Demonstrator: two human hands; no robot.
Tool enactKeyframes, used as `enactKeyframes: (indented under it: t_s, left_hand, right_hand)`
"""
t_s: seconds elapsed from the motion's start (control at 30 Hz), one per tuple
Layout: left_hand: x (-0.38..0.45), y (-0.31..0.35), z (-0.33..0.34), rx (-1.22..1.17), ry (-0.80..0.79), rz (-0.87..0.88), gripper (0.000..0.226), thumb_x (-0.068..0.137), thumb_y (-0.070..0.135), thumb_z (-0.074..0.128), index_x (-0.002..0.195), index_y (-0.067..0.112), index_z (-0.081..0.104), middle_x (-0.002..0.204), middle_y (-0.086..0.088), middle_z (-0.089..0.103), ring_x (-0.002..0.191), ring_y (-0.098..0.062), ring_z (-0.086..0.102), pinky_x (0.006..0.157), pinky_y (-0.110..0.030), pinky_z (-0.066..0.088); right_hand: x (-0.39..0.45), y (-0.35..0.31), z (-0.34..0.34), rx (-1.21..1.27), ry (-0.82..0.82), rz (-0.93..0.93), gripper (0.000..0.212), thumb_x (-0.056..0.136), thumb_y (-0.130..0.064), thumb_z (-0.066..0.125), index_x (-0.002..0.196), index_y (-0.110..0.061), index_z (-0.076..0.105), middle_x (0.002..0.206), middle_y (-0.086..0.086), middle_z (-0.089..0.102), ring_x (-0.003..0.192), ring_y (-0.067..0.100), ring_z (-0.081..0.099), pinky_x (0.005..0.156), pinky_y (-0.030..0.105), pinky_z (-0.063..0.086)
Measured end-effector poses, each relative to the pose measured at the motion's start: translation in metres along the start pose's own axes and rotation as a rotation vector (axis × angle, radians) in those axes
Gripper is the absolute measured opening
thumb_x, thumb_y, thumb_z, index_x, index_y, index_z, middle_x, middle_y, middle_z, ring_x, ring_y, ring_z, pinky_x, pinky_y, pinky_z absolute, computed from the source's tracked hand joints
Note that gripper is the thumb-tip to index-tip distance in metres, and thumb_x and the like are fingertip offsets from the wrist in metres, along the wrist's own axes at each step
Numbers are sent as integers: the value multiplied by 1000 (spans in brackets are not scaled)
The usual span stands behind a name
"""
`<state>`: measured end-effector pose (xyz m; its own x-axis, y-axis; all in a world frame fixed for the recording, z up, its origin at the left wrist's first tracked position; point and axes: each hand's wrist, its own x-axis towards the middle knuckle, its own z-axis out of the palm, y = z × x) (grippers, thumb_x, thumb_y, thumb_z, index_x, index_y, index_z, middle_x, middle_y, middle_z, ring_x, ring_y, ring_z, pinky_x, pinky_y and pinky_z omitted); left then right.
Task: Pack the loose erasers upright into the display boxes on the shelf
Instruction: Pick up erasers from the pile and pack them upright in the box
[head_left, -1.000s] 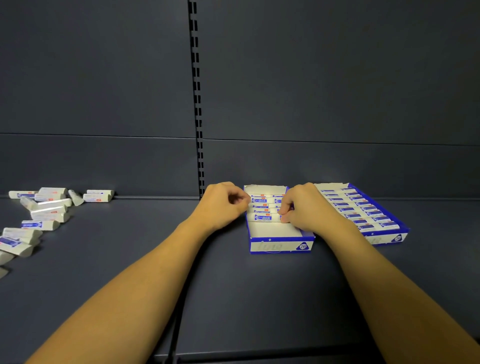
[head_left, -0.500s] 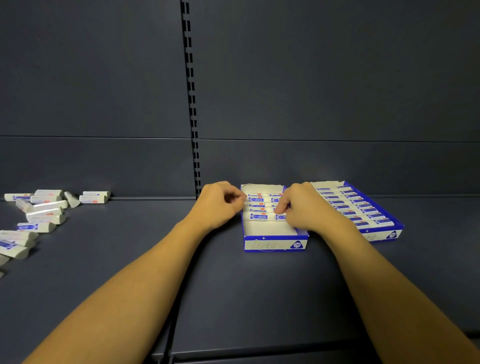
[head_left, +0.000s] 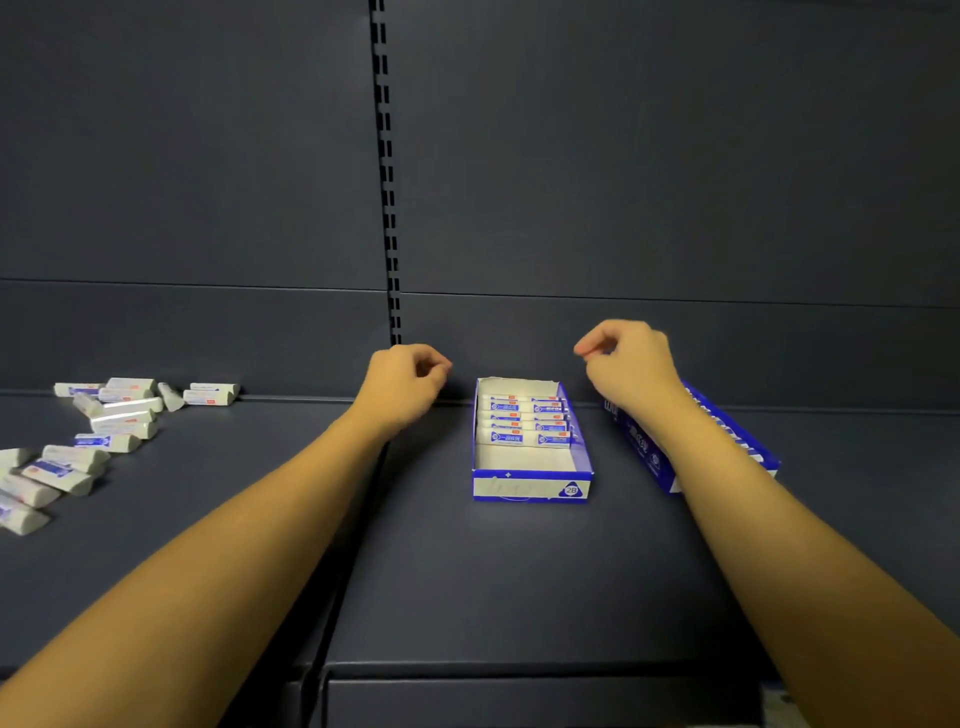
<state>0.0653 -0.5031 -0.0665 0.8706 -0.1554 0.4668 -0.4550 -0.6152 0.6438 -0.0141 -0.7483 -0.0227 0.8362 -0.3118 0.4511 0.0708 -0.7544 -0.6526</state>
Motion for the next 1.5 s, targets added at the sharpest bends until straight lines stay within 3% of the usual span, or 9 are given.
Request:
enactKeyframes:
  t_s: [0.17,0.27,0.5,0.6,0.8,1.0,1.17,1.37,1.5]
  left_hand:
    - [-6,-6,-38,331,-60,-44,17,92,13,50,92,9,66,93,-12,70,81,-28,63,72,-35,53]
    - [-22,-7,-67,527,-63,-107,15,94,23,50,94,14,62,94,-7,63,80,-29,60,70,-39,54]
    - [-81,-18,-134,816,-11,-251,29,95,33,50,78,11,57,83,-9,59,72,-29,56,65,-33,44]
    - [-106,-26,-163,881,37,-299,29,96,33,49,84,9,59,83,-8,54,77,-35,56,66,-33,42]
    - [-147,-43,-234,938,50,-365,26,93,34,48,73,17,52,76,-5,56,64,-25,51,59,-30,38]
    - [-178,-76,-303,932,27,-390,29,92,30,50,65,19,47,71,-2,53,61,-20,50,54,-28,38]
    - [-201,-111,-352,916,-2,-365,19,93,26,52,95,13,65,96,-6,62,80,-28,60,71,-38,57]
    - [-218,-147,-389,884,-40,-354,14,91,21,54,94,12,65,98,-7,63,80,-29,61,75,-42,59]
    - [-219,-170,-406,857,-43,-362,13,89,19,57,97,13,66,96,-6,63,81,-28,63,76,-43,60]
  right_hand:
    - [2,-25,10,-228,-266,-166,23,78,-5,53,84,-23,66,96,2,67,90,23,64,81,35,57]
    - [-6,-45,28,-311,-363,-259,18,82,-11,56,94,-21,65,101,5,65,90,26,63,81,41,58]
    - [-38,-105,73,-468,-499,-462,16,84,-17,57,98,-12,63,98,8,63,85,29,61,68,34,50]
    - [-56,-134,89,-498,-510,-523,18,84,-16,56,99,-11,65,98,8,63,80,30,57,66,31,43]
    - [-94,-200,121,-488,-541,-592,9,87,-14,56,92,-10,61,78,2,52,65,20,48,52,25,32]
    - [-130,-263,153,-475,-565,-578,5,85,-16,55,89,-13,56,77,2,49,74,25,54,62,30,41]
    - [-162,-302,176,-476,-576,-531,8,87,-19,55,93,-14,53,88,4,51,82,28,54,69,31,42]
    - [-187,-336,204,-478,-562,-498,16,88,-27,59,99,-16,58,108,8,62,92,30,60,72,32,44]
    - [-189,-358,221,-513,-556,-487,10,83,-22,61,90,-16,55,98,5,58,83,28,55,71,31,43]
